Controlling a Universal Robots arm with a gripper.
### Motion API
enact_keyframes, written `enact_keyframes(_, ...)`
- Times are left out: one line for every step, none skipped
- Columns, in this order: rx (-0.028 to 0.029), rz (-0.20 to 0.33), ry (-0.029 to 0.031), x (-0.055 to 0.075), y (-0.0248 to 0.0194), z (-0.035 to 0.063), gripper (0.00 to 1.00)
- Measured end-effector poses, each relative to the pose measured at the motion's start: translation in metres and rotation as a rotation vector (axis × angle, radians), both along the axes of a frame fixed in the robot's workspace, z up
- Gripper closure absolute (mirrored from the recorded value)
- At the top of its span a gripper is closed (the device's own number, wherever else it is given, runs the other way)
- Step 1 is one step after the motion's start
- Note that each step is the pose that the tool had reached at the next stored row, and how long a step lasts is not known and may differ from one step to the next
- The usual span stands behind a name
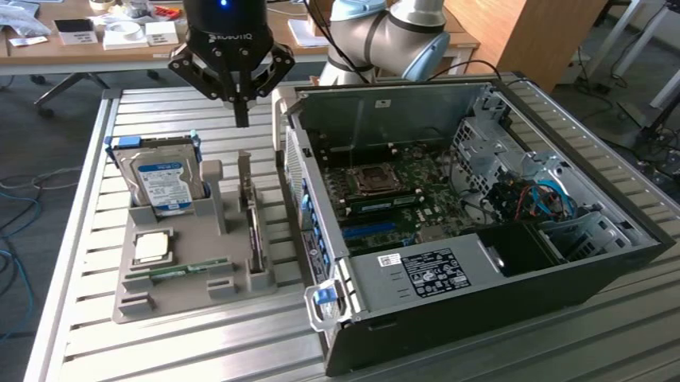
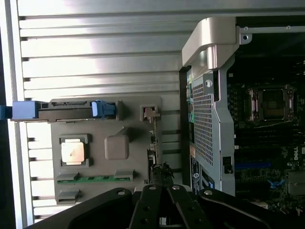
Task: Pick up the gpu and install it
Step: 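Reach for the gpu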
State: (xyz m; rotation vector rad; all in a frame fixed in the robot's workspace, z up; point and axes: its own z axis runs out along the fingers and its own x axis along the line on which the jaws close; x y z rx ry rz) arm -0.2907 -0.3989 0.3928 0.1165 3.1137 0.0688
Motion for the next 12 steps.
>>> enact_keyframes(0.0000,0.000,0.0000,-0.0003,0.0000,0.0000,0.89)
enact_keyframes(0.0000,0.000,0.0000,-0.0005,0.0000,0.0000,0.89)
enact_keyframes(0.0000,0.000,0.0000,-0.0008,0.0000,0.0000,0.89)
enact_keyframes(0.0000,0.000,0.0000,-0.0011,0.0000,0.0000,0.89)
enact_keyframes(0.0000,0.000,0.0000,-0.0014,0.0000,0.0000,0.89)
enact_keyframes(0.0000,0.000,0.0000,-0.0018,0.0000,0.0000,0.89)
enact_keyframes(0.0000,0.000,0.0000,-0.0022,0.0000,0.0000,0.89)
enact_keyframes(0.0000,0.000,0.0000,-0.0023,0.0000,0.0000,0.89)
enact_keyframes(0.0000,0.000,0.0000,-0.0024,0.0000,0.0000,0.89)
enact_keyframes(0.0000,0.000,0.0001,-0.0024,0.0000,0.0000,0.89)
enact_keyframes(0.0000,0.000,0.0000,-0.0024,0.0000,0.0000,0.89)
enact_keyframes(0.0001,0.000,-0.0001,-0.0025,0.0000,0.0000,0.89)
